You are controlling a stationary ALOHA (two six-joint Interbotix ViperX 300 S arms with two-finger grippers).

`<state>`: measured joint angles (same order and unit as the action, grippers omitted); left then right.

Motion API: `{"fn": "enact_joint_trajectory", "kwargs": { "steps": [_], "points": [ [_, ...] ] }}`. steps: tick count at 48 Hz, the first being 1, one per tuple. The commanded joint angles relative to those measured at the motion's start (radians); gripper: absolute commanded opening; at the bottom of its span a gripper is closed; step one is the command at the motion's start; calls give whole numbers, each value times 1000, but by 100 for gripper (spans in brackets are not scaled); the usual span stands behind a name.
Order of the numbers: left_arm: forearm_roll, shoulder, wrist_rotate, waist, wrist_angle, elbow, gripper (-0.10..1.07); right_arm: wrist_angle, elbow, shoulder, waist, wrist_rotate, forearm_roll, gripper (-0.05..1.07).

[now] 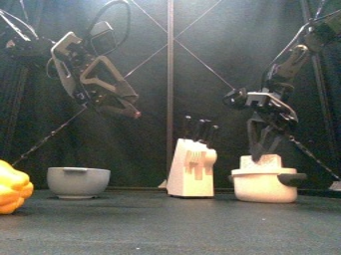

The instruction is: Hand over salmon sushi

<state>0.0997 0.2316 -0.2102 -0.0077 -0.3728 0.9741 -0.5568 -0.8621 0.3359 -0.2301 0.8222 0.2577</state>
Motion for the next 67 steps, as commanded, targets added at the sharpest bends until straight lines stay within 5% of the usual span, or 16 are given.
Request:
{"fn": "enact_joint_trajectory", "kwargs": {
  "steps": [1, 7, 24, 42, 50, 67],
  "points": [
    [0, 11, -2, 2, -40, -14, 87, 3, 12, 58, 21, 0, 20, 65],
    [-49, 9, -9, -5, -121, -20, 87, 5, 29, 110, 64, 0, 60, 65],
    [-426, -12, -6, -34, -198, -55, 87, -35, 118, 192, 193, 3, 204, 65],
    [-695, -66, -46, -44, -204, -170, 87, -58, 236, 140, 308, 3, 364, 65],
    [-695, -83, -140, -44, -196, -206, 87, -38, 236, 92, 318, 3, 411, 65],
    [-545, -204, -305, -41, -156, -272, 88, 0, 242, 15, 314, 2, 459, 65]
  ]
}}
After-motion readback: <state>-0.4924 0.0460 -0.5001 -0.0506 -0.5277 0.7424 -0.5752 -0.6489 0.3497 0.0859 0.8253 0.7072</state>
